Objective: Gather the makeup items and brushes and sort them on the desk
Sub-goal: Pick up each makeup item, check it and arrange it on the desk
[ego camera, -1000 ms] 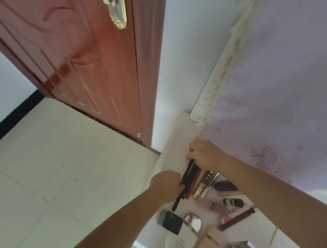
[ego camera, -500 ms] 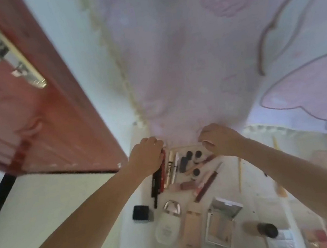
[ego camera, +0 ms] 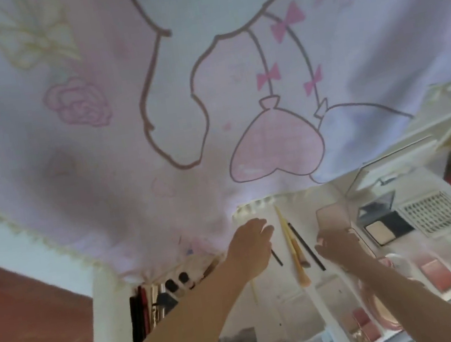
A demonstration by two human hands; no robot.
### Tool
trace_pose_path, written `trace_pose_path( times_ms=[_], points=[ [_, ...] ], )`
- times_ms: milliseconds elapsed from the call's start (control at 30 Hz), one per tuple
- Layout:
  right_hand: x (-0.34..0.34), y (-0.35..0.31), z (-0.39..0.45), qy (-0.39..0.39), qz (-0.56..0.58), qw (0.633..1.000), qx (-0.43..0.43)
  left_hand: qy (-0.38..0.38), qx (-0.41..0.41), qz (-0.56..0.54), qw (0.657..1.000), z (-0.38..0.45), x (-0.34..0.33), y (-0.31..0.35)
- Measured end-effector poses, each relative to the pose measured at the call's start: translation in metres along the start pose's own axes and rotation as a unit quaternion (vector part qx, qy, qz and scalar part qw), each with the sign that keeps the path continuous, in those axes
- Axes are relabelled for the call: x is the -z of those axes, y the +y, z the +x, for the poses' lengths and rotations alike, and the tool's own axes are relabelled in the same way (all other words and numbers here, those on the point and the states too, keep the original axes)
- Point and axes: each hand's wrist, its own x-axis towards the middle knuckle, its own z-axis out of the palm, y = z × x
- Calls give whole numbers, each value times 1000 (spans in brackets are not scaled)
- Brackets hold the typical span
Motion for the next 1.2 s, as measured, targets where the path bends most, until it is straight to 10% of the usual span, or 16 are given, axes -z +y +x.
trace_pose_path(
  times_ms=[500, 767, 1200],
  points=[
    [-14, -4, 19, 39, 73, 997, 1, -77, 78, -13, 994, 4, -30, -14],
    [37, -31, -12, 68, 54, 959, 269, -3, 22, 19, 1000, 16, 8, -3],
    [102, -106, -75, 74, -116, 891, 432, 103, -10, 184, 978, -63, 97, -36]
  ],
)
